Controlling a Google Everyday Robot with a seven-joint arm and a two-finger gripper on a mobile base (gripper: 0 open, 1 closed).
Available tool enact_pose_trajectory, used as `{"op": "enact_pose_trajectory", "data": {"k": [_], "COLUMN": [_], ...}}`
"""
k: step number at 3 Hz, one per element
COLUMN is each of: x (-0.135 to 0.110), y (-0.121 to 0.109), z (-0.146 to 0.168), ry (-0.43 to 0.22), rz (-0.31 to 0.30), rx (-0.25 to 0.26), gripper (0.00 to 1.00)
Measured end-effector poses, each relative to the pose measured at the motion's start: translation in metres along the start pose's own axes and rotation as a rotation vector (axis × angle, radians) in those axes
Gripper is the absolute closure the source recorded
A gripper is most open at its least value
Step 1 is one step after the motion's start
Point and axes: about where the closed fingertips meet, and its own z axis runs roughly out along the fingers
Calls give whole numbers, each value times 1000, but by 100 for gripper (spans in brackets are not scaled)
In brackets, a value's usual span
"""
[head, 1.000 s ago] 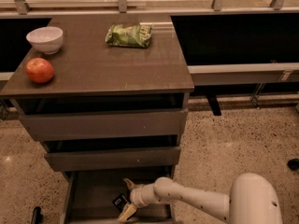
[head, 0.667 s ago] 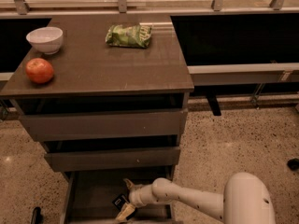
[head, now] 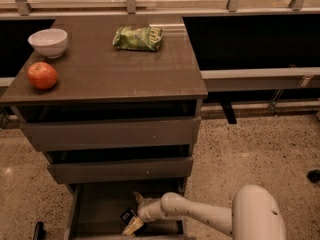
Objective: Pick rxbar blueberry from bottom drawer and place on counter
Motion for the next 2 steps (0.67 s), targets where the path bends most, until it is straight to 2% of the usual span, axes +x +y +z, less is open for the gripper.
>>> {"op": "enact_pose_trajectory", "data": {"k": [2], "x": [24], "y": [-11], "z": [11], "ry": [33], "rz": [18], "rx": [39], "gripper": [0]}}
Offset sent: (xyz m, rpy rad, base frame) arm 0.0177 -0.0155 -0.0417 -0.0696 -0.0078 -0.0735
